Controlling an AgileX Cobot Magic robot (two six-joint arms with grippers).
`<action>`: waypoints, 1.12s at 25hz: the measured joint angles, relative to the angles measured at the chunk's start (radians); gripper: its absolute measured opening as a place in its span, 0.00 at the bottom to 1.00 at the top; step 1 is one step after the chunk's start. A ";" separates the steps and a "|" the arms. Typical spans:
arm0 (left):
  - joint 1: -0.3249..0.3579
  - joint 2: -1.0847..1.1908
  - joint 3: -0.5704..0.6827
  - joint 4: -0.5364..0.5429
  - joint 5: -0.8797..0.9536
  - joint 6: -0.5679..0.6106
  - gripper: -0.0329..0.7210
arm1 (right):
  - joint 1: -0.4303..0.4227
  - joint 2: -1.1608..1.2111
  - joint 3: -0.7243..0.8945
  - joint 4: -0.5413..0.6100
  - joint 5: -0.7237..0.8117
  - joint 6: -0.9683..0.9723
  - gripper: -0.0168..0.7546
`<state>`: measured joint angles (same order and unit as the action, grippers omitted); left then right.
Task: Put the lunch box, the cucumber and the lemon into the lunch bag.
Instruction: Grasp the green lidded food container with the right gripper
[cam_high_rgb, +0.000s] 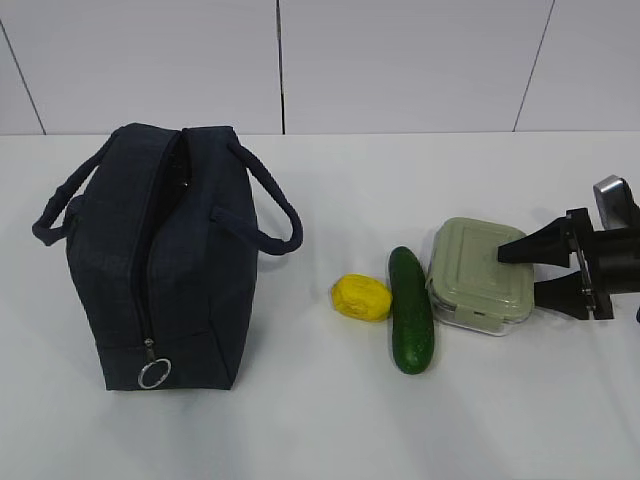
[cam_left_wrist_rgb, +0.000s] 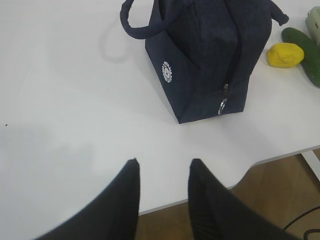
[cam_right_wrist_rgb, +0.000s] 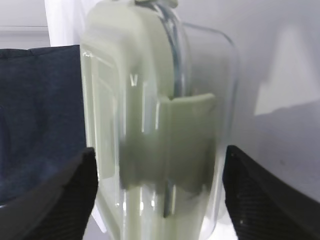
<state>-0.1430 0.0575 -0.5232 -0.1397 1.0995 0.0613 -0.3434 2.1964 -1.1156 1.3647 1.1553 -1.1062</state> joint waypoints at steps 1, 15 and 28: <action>0.000 0.000 0.000 0.002 0.000 0.000 0.36 | 0.000 0.000 0.000 0.006 0.000 0.000 0.77; 0.000 0.000 0.000 0.002 0.000 -0.001 0.36 | 0.000 0.000 0.000 -0.020 0.000 -0.011 0.67; 0.000 0.000 0.000 0.002 0.000 -0.001 0.36 | 0.000 0.000 0.000 -0.007 0.000 -0.026 0.67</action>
<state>-0.1430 0.0575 -0.5232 -0.1379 1.0995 0.0606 -0.3434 2.1964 -1.1156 1.3576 1.1553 -1.1327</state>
